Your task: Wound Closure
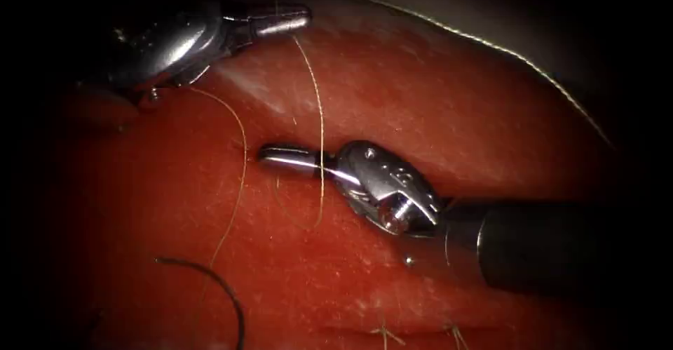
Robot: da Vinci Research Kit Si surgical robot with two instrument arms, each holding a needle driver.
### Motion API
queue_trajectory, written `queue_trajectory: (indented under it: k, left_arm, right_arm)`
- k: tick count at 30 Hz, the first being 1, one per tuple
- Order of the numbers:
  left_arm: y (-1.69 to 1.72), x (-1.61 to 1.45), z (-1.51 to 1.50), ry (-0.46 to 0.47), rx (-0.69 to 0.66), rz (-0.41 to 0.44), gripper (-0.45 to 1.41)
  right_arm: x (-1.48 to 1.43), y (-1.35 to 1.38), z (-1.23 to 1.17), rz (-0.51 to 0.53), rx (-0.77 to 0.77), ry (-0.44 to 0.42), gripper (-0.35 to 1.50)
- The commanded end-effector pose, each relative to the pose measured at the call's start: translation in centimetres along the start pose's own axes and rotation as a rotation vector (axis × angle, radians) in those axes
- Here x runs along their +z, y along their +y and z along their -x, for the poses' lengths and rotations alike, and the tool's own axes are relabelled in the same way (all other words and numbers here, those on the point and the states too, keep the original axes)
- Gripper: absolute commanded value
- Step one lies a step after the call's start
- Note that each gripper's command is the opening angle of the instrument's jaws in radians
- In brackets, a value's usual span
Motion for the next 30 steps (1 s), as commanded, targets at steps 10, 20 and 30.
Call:
queue_trajectory:
  k: [10,20,30]
  left_arm:
    - [-0.03,-0.21,0.45,-0.025,0.078,-0.062,-0.35]
    - [-0.10,-0.32,0.81,-0.097,0.127,-0.055,-0.35]
    - [0.28,-0.47,0.91,-0.152,0.141,0.078,-0.35]
  right_arm:
    - [0.03,-0.02,-0.06,0.020,0.066,0.101,-0.35]
    - [-0.04,0.00,-0.18,-0.012,0.111,0.163,-0.35]
    - [0.01,0.13,-0.34,0.099,0.182,0.289,0.04]
